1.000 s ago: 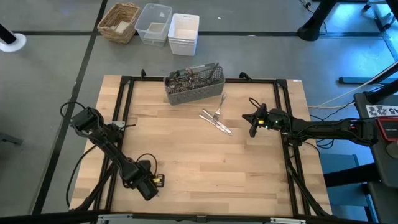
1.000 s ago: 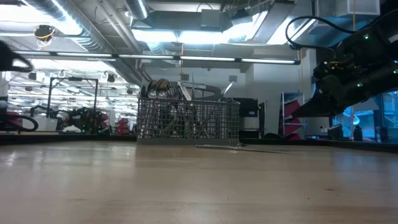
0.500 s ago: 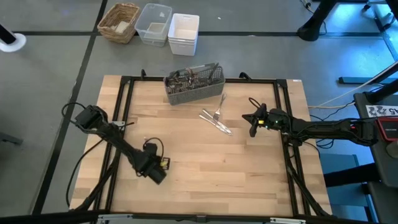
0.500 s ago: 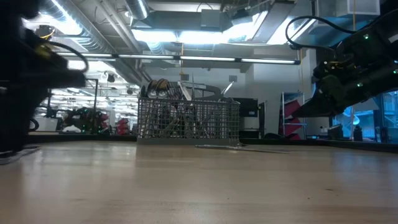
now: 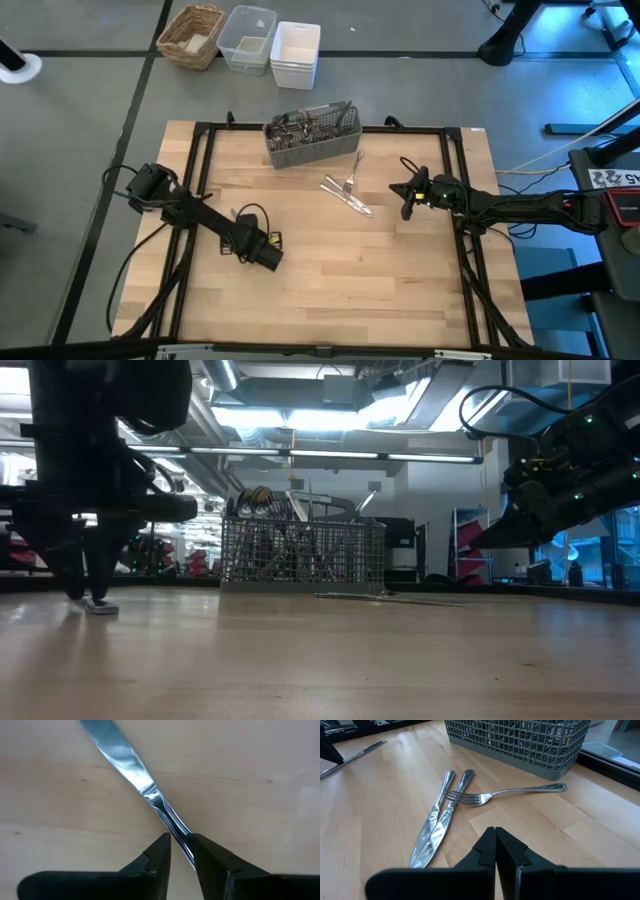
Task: Sort silverware
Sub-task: Put the silver knife into the silverware rack
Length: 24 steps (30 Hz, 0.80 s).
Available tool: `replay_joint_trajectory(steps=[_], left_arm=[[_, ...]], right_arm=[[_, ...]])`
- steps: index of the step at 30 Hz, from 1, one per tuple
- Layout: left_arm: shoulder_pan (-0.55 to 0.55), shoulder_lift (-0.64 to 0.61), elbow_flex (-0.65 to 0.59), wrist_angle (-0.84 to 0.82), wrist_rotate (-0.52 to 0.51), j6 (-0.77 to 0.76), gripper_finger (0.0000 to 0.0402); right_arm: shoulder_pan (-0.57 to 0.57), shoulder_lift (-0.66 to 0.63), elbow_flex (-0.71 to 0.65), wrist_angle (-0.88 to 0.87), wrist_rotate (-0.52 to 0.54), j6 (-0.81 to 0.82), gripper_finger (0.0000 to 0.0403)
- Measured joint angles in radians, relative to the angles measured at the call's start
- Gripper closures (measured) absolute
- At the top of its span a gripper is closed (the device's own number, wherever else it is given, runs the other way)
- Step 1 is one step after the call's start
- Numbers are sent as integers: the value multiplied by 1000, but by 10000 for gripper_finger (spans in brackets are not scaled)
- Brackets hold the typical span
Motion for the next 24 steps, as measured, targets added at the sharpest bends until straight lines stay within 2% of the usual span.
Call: replay_joint_trajectory(steps=[10,24], left_arm=[[-37,-5,0,5,2,-261,328],[-6,-11,2,93,5,-259,328]], right_arm=[[0,0,0,0,0,0,397],[0,0,0,0,0,0,397]])
